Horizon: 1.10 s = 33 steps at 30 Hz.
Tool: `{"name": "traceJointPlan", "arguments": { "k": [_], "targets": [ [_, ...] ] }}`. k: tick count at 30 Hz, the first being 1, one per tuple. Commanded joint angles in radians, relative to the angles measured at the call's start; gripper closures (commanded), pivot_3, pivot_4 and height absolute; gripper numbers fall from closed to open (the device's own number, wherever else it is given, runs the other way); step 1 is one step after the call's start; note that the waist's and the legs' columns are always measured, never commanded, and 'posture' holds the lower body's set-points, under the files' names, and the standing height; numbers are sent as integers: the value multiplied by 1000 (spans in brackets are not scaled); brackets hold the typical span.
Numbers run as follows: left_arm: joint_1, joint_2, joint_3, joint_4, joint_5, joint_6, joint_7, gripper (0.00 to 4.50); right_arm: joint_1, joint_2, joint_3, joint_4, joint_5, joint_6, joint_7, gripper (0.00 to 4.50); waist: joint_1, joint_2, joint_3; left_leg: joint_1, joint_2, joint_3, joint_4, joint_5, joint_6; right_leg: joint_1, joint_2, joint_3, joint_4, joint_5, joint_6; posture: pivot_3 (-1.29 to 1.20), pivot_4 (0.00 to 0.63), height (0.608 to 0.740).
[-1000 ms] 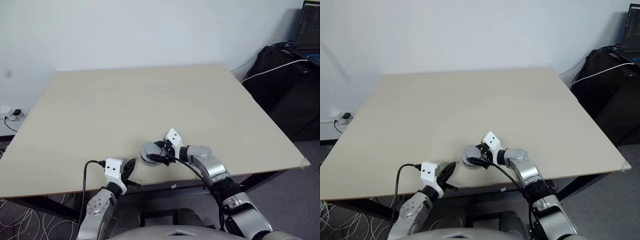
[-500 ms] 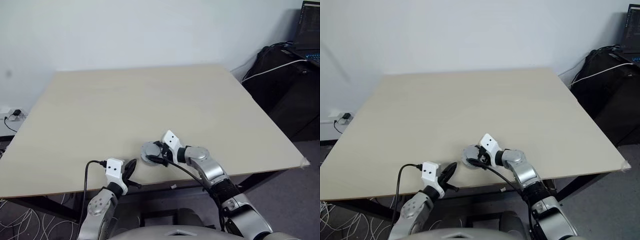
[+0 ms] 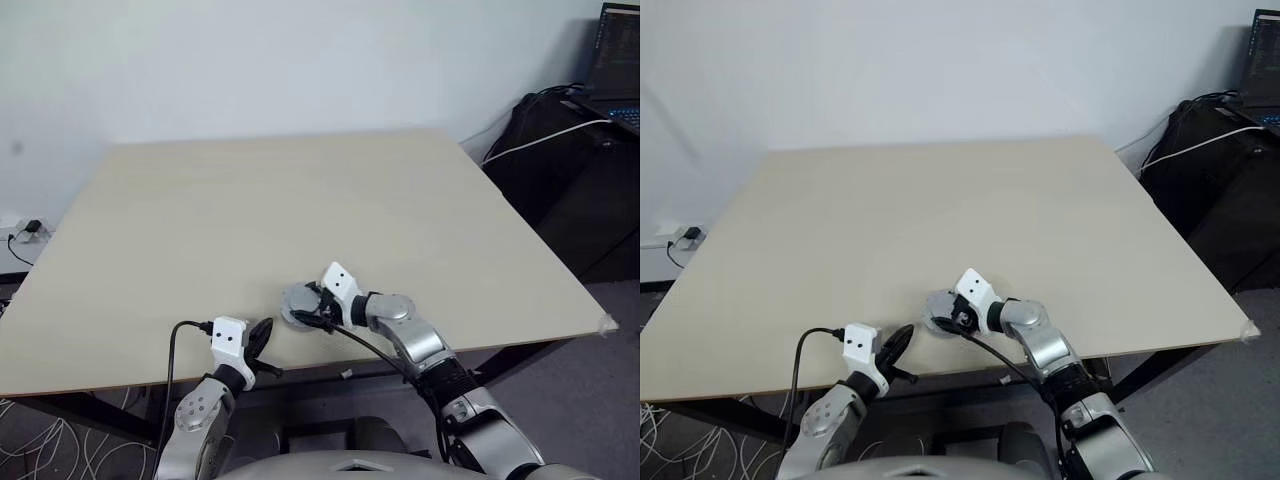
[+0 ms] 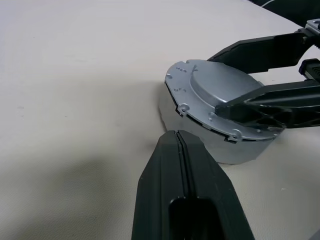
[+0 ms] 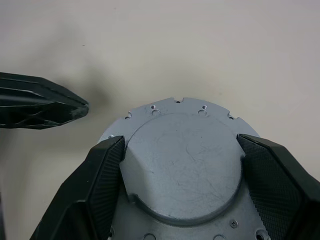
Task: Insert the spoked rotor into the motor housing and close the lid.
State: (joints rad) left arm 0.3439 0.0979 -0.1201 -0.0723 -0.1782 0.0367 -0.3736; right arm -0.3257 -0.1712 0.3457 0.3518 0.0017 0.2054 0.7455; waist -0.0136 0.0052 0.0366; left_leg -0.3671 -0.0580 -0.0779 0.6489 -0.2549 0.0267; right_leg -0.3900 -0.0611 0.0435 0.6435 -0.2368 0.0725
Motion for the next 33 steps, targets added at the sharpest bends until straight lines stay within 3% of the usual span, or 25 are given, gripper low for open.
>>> {"name": "traceJointPlan", "arguments": {
  "k": [1, 33],
  "targets": [
    [-7, -5, -1, -27, -14, -18, -6, 4500, -12, -3, 3, 10, -23, 8, -25, 1202, 0, 0, 0, 0, 0, 0, 0, 0, 0, 0, 0, 0, 0, 0, 0, 0, 0, 740],
    [-8, -10, 0, -38, -14, -9, -3, 4500, -23, -58, 44, -7, -37, 52, 30, 1202, 2, 1, -1, 0, 0, 0, 0, 0, 0, 0, 0, 0, -1, 0, 0, 0, 0, 740]
  ]
}}
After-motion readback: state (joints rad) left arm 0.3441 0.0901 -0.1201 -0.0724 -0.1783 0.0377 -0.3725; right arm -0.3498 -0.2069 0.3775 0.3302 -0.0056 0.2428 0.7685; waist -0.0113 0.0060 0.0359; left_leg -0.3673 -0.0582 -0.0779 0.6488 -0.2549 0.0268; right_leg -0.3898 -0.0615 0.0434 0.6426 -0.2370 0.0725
